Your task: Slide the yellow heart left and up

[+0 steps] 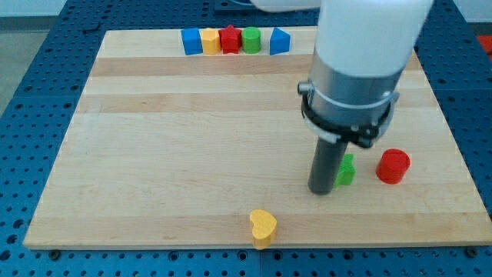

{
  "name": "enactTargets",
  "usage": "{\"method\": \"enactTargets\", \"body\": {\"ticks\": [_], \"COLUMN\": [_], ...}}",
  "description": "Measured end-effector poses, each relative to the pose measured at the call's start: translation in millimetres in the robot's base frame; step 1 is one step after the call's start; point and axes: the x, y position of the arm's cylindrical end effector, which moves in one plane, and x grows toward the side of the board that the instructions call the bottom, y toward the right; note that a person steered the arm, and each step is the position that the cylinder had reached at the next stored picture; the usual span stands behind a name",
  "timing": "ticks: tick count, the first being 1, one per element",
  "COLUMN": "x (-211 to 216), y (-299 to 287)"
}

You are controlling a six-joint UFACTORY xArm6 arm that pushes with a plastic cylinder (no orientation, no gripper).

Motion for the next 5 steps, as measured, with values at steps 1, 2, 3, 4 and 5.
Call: {"method": "enactTargets", "body": {"ticks": [1,2,3,4,5], "x": [-34,-29,-7,32,80], "y": [8,8,26,52,49]}}
